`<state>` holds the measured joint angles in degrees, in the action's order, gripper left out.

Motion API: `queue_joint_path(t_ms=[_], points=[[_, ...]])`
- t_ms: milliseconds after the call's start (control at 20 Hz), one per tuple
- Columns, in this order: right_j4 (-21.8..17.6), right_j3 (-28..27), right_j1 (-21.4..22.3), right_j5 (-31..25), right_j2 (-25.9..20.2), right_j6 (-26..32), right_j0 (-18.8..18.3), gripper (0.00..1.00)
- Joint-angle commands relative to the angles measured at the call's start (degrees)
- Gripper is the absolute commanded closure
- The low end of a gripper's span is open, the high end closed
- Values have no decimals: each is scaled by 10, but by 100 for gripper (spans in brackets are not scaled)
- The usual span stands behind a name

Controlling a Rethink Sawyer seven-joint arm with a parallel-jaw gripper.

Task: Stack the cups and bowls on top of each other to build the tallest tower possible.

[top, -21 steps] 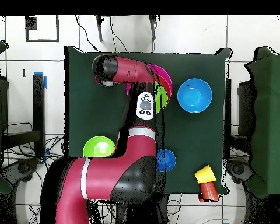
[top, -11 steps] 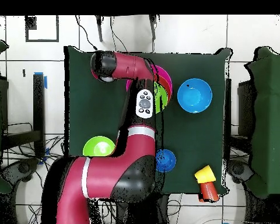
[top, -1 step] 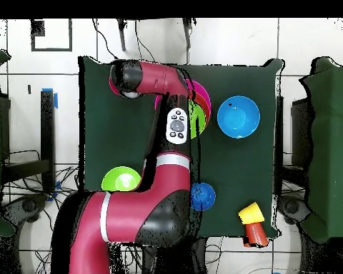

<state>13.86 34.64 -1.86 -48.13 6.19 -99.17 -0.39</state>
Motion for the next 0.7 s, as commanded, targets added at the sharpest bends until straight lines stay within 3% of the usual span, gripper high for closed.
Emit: queue_joint_path(t_ms=[50,450,700], points=[[-3,-19,-6,-114,-25,-53,0,100],[11,6,46,-200,-30,-44,-9,100],[14,4,53,-228,-36,-35,-19,100]])
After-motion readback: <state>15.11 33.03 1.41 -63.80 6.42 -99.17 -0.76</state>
